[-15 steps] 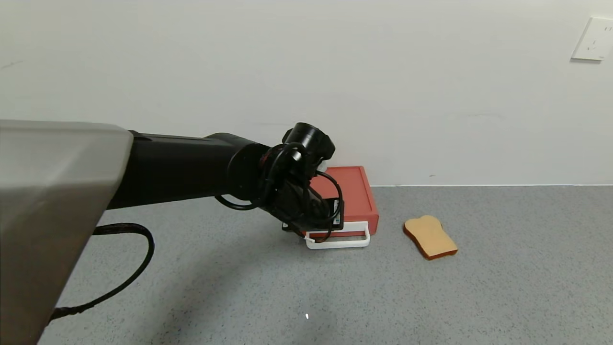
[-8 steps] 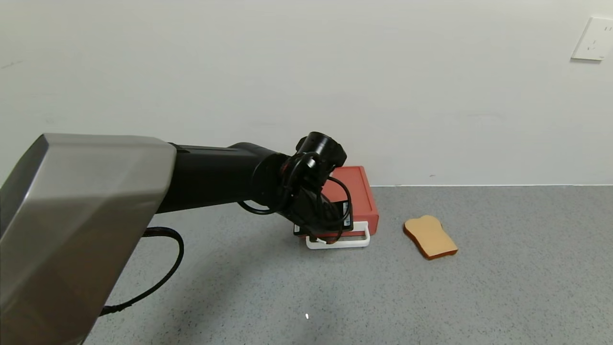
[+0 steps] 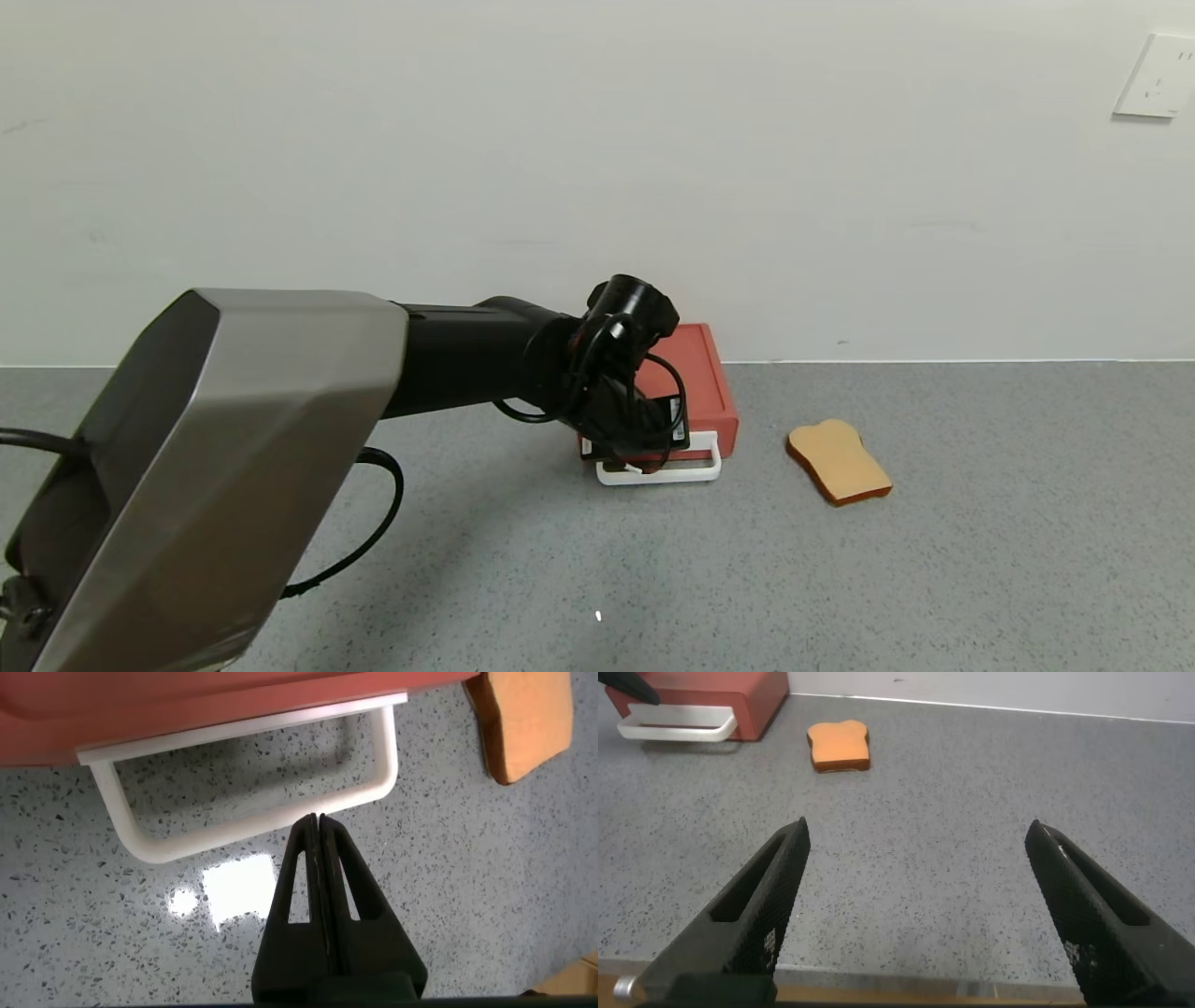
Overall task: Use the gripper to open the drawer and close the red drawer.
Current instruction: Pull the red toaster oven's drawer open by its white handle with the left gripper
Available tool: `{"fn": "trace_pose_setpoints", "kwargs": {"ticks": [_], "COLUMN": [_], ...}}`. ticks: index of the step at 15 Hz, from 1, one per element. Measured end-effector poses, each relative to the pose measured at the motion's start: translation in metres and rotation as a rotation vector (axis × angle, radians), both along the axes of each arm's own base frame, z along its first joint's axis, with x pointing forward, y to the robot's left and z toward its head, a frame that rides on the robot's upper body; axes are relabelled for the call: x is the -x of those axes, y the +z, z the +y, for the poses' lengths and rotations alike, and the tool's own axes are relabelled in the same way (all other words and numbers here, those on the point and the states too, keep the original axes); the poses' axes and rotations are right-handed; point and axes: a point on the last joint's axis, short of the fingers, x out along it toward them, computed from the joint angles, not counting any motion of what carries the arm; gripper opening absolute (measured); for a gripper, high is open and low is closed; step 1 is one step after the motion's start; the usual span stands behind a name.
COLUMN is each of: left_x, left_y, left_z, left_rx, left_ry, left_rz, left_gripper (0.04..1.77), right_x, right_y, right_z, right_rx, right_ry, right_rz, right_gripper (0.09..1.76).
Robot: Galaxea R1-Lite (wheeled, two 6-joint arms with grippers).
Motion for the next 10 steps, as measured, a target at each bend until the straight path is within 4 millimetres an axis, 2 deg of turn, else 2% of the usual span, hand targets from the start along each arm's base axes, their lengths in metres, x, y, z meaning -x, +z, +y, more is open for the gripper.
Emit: {"fn": "trace_pose_setpoints", "kwargs": {"ticks": [10], "left_x": [-0.017], "left_y": [-0.019], "left_z": [-0.001], "left_rx": [-0.003], "left_ry": [0.012], "left_rz": [0.011], "left_gripper": [0.11], "right_x": [0.0], "right_y": [0.0], "right_z": [0.0], "right_rx": [0.0], "right_ry": [0.001], "right_rz": [0.0], "right_gripper": [1.7]}}
